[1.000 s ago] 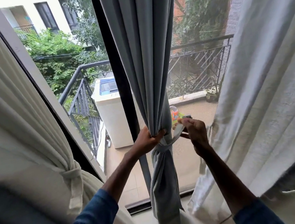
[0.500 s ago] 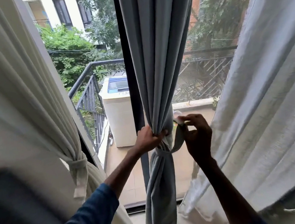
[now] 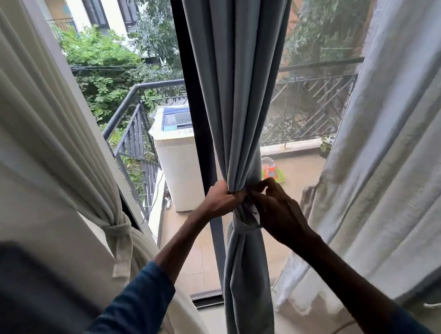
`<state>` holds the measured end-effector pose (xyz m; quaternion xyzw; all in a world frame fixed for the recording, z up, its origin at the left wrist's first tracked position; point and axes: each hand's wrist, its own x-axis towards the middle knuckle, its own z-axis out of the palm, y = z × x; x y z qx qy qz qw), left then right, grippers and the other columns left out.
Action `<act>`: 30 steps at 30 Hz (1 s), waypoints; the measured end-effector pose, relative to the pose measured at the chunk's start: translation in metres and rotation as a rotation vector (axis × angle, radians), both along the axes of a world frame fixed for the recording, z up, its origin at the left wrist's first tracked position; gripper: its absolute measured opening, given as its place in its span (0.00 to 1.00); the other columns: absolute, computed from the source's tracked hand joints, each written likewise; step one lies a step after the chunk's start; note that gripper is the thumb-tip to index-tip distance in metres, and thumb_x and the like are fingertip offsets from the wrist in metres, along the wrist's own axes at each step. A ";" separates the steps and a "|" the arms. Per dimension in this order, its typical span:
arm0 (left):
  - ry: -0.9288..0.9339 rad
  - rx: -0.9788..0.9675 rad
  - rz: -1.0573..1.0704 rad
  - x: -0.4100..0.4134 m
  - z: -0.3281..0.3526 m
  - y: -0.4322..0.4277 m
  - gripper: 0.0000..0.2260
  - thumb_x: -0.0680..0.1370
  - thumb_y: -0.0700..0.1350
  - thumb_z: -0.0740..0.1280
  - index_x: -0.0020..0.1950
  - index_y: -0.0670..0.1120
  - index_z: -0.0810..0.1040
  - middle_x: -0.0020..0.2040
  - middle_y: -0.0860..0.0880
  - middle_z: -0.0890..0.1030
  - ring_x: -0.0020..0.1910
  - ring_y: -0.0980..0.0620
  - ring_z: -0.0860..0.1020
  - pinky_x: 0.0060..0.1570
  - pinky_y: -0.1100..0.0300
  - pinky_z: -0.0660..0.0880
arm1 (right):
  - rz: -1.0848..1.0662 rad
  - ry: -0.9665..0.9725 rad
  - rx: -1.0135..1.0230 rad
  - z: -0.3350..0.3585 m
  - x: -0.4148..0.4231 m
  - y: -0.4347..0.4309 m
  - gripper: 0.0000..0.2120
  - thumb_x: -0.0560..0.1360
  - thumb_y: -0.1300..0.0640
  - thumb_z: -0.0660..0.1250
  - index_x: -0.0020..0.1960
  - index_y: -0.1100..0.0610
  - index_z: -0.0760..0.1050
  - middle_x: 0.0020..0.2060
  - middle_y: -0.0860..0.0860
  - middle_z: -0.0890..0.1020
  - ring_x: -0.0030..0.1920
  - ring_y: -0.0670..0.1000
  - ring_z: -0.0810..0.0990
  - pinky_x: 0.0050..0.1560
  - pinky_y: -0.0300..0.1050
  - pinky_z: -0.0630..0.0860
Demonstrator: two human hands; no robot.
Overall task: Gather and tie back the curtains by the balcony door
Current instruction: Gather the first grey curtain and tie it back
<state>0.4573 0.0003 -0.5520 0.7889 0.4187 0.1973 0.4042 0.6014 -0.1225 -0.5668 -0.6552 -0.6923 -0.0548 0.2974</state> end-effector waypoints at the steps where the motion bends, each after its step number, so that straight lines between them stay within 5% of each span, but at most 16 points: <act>1: 0.004 0.018 0.001 0.000 0.000 0.000 0.19 0.65 0.59 0.65 0.45 0.48 0.83 0.43 0.47 0.85 0.45 0.48 0.83 0.49 0.48 0.81 | -0.016 -0.057 -0.061 0.007 0.002 -0.002 0.13 0.79 0.54 0.64 0.62 0.45 0.76 0.55 0.50 0.75 0.46 0.55 0.80 0.35 0.48 0.73; 4: 0.033 0.069 -0.024 0.005 0.002 -0.009 0.09 0.67 0.54 0.64 0.36 0.48 0.77 0.39 0.46 0.82 0.42 0.44 0.81 0.43 0.50 0.81 | -0.113 -0.276 -0.319 0.024 0.004 0.001 0.16 0.79 0.53 0.62 0.66 0.46 0.72 0.52 0.55 0.80 0.51 0.63 0.80 0.40 0.50 0.67; 6: 0.019 0.090 -0.063 0.010 0.004 -0.018 0.08 0.70 0.49 0.65 0.41 0.44 0.79 0.41 0.43 0.82 0.43 0.43 0.81 0.43 0.51 0.80 | -0.100 -0.248 -0.527 0.040 0.009 0.010 0.18 0.79 0.52 0.63 0.68 0.51 0.72 0.54 0.59 0.81 0.54 0.64 0.81 0.45 0.51 0.71; 10: 0.039 0.151 -0.094 0.018 0.003 -0.027 0.11 0.71 0.49 0.69 0.43 0.41 0.81 0.41 0.41 0.83 0.43 0.40 0.82 0.42 0.50 0.80 | 0.003 -0.033 -0.794 0.078 0.015 0.023 0.14 0.78 0.45 0.64 0.56 0.55 0.76 0.42 0.57 0.86 0.35 0.57 0.85 0.32 0.39 0.72; 13: 0.057 0.176 -0.049 0.017 0.004 -0.025 0.13 0.72 0.51 0.70 0.45 0.41 0.82 0.43 0.40 0.83 0.45 0.40 0.82 0.44 0.50 0.79 | -0.206 -0.336 -0.533 0.066 0.013 0.026 0.15 0.77 0.44 0.65 0.57 0.53 0.79 0.51 0.56 0.84 0.49 0.60 0.84 0.44 0.46 0.74; 16: 0.057 0.167 -0.015 0.012 0.010 -0.018 0.16 0.72 0.54 0.68 0.46 0.42 0.82 0.46 0.40 0.83 0.46 0.40 0.81 0.46 0.51 0.78 | -0.232 -0.150 -0.142 0.048 0.007 0.016 0.09 0.74 0.45 0.70 0.50 0.46 0.83 0.46 0.50 0.84 0.47 0.58 0.83 0.41 0.48 0.76; 19: 0.076 0.161 -0.002 0.011 0.016 -0.013 0.18 0.68 0.55 0.62 0.44 0.41 0.80 0.45 0.41 0.83 0.45 0.40 0.80 0.45 0.52 0.78 | -0.118 -0.131 0.009 0.037 0.006 0.007 0.04 0.73 0.55 0.74 0.46 0.47 0.84 0.48 0.49 0.82 0.48 0.56 0.81 0.36 0.46 0.74; 23: 0.096 0.187 -0.012 0.016 0.016 -0.014 0.19 0.69 0.54 0.61 0.44 0.39 0.79 0.44 0.40 0.82 0.44 0.39 0.79 0.45 0.50 0.77 | -0.095 -0.183 -0.185 0.028 0.008 0.004 0.11 0.77 0.56 0.66 0.56 0.44 0.81 0.48 0.53 0.77 0.51 0.60 0.78 0.39 0.51 0.74; 27: 0.083 0.178 -0.038 0.021 0.016 -0.017 0.19 0.67 0.53 0.61 0.45 0.39 0.80 0.45 0.39 0.82 0.46 0.39 0.80 0.45 0.50 0.77 | -0.109 -0.332 -0.409 0.052 0.008 0.007 0.12 0.80 0.52 0.61 0.60 0.53 0.77 0.52 0.59 0.81 0.53 0.65 0.80 0.44 0.51 0.70; 30: 0.025 0.148 -0.057 0.024 0.015 -0.020 0.18 0.67 0.49 0.61 0.46 0.37 0.81 0.45 0.36 0.82 0.47 0.38 0.81 0.45 0.48 0.77 | -0.096 -0.240 -0.643 0.069 0.009 0.016 0.12 0.77 0.46 0.66 0.53 0.54 0.79 0.43 0.58 0.85 0.45 0.61 0.85 0.38 0.46 0.75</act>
